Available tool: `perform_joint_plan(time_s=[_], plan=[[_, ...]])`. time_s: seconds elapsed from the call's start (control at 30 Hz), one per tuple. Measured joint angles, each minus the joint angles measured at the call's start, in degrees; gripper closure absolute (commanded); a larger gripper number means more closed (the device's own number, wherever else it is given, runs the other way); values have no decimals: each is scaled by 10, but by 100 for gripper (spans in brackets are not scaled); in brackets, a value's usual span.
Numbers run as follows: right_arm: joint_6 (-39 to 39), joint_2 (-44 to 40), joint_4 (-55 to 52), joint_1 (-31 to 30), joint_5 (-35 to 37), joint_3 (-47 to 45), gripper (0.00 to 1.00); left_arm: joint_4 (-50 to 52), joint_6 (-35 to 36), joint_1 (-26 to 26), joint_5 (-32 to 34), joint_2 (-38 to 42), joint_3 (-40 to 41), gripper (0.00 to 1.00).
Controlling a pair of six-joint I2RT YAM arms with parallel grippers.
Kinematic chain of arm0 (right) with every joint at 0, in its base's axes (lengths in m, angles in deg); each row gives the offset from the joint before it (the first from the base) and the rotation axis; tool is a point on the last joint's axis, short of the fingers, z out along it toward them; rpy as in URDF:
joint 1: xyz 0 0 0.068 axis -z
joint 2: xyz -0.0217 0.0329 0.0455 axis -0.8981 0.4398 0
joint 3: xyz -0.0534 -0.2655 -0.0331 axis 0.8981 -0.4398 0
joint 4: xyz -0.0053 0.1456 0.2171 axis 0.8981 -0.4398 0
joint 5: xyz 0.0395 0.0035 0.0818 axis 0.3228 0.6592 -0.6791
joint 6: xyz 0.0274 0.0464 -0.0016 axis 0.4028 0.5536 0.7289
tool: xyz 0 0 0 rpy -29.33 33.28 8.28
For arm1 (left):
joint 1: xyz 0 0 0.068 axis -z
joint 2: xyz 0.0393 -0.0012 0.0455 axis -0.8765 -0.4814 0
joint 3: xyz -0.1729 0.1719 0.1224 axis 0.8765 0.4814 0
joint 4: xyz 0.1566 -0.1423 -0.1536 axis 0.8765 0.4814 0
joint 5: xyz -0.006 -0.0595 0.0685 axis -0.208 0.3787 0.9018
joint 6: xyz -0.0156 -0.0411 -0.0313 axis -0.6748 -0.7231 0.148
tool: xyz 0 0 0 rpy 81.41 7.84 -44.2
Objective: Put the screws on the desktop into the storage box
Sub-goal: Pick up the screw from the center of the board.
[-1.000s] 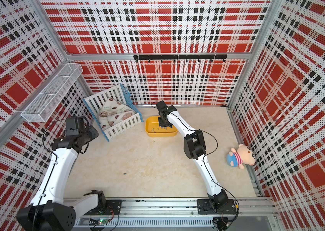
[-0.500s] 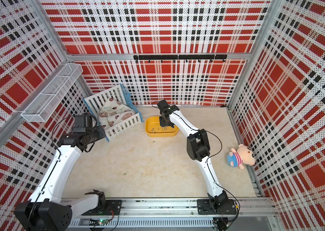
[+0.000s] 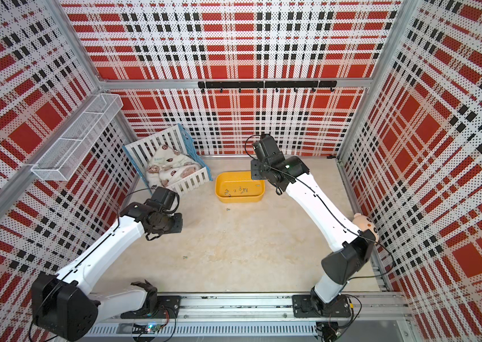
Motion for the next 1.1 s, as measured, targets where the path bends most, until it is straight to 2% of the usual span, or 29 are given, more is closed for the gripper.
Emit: perform_joint_plan(time_s=[0.23, 0.53, 0.8, 1.1], plan=[[13, -28, -2, -10, 5, -80, 55, -36, -102, 57, -9, 16, 107, 57], [21, -53, 3, -12, 3, -117, 55, -100, -184, 134, 5, -25, 132, 56], [26, -55, 4, -14, 0, -125, 55, -107, -226, 143, 26, -11, 171, 56], [28, -55, 8, -15, -2, -128, 55, -103, -238, 143, 37, 2, 184, 59]])
